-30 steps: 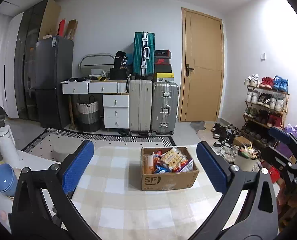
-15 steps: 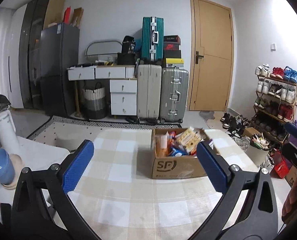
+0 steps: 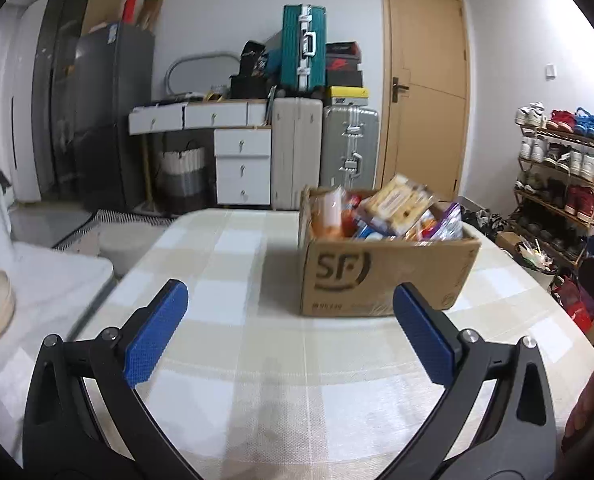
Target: Organize snacks
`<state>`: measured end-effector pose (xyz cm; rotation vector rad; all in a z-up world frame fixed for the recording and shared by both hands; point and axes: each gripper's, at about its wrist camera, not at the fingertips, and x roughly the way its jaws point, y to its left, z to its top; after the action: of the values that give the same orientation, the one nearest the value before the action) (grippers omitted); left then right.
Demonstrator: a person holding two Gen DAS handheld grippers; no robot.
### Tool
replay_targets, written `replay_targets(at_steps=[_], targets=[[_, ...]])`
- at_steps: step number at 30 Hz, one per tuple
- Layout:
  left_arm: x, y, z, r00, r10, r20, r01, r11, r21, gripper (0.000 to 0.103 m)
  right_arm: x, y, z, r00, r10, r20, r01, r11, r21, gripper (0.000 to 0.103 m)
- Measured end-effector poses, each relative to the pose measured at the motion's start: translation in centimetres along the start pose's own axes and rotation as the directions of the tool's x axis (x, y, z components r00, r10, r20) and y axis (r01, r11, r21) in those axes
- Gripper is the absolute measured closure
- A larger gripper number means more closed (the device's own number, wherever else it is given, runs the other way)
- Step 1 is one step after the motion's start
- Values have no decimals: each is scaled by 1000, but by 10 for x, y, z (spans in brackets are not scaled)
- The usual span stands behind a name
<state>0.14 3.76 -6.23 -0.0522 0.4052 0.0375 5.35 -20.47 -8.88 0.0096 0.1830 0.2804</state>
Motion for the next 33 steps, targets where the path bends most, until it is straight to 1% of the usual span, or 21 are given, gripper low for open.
replay_targets(at_steps=[5,9,11,13,14,16,20,23,24,25,30,33], targets=[[22,3,-24,999,19,50,-18,1000,-13,1,8,0,-12,1000,-19,-10,19,1000,-12,1],[28,6,-30,997,29,73,-27,999,-29,1,11,3,-14,999,-27,-21,26,999,-24,1],[26,4,-31,996,35,85,-33,999,-21,1,13,2,-14,999,-27,-31,26,999,-25,1],[32,-2,-34,996,39,86,-40,999,8,1,15,1,-16,999,-31,-40,30,999,-21,1],[28,-5,-32,995,38,89,-40,999,20,1,14,0,-16,999,-33,-42,32,999,-16,1],[31,-9,-34,995,28,97,-32,999,41,0,13,-3,-16,998,-32,-46,32,999,1,1],[36,-5,-35,995,26,92,-28,999,25,1,14,-9,-16,998,-40,-47,41,999,32,1],[35,-7,-36,995,26,95,-30,999,37,0,16,-12,-16,997,-41,-63,44,998,45,1],[39,-9,-37,995,24,94,-28,999,42,0,17,-11,-16,997,-42,-72,46,998,46,1],[33,-9,-35,995,25,93,-29,999,44,0,18,-11,-17,996,-43,-76,47,998,46,1],[27,-8,-34,995,24,92,-28,999,45,0,15,-10,-16,997,-44,-67,47,998,36,1],[30,-8,-35,996,24,89,-28,999,44,0,14,-9,-16,997,-42,-68,45,998,35,1]])
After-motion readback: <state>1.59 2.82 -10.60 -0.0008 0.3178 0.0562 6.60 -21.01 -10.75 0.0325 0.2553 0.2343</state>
